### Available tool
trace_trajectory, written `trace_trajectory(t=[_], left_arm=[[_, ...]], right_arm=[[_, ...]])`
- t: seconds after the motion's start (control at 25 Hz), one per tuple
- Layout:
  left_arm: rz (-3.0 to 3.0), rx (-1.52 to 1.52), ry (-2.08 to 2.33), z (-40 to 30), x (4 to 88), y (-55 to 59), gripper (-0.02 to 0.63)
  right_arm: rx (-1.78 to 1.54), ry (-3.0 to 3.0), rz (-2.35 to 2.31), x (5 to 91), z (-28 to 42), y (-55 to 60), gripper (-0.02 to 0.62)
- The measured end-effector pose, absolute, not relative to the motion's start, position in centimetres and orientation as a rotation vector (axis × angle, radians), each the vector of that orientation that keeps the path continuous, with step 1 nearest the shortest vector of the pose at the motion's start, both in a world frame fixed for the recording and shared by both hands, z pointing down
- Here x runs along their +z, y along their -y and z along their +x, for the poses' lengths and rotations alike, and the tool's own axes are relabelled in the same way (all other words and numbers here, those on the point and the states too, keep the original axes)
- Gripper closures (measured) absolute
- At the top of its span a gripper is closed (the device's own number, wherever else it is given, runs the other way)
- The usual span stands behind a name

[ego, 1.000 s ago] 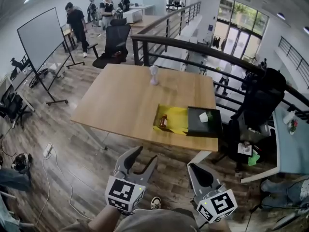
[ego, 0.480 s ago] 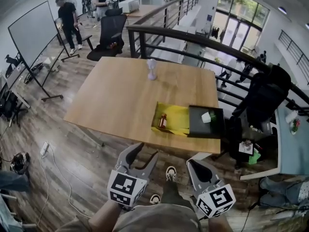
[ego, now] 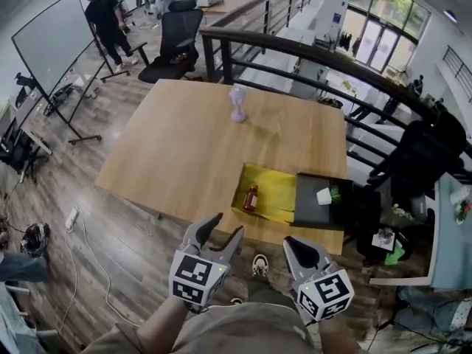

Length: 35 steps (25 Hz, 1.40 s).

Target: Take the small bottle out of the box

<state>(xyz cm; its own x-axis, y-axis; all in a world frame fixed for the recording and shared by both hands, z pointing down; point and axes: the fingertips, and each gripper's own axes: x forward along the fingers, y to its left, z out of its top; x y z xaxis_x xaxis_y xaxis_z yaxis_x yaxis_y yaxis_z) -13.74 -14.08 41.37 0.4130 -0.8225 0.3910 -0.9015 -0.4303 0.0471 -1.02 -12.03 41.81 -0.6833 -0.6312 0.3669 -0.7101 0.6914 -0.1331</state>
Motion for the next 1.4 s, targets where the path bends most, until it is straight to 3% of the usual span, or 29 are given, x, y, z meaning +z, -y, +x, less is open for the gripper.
trace_trajectory(t=[0.88,1.4], left_arm=[[2.119,0.876,1.384,-10.2,57.8,28.7,0.394],[1.848,0.869,1.284,-11.0,65.7,31.0,0.391]], right_arm=[[0.582,2.467,0.782,54.5,1.3,27.1,0.575],[0.633,2.435,0.704,57.5,-0.1,28.9,0.575]])
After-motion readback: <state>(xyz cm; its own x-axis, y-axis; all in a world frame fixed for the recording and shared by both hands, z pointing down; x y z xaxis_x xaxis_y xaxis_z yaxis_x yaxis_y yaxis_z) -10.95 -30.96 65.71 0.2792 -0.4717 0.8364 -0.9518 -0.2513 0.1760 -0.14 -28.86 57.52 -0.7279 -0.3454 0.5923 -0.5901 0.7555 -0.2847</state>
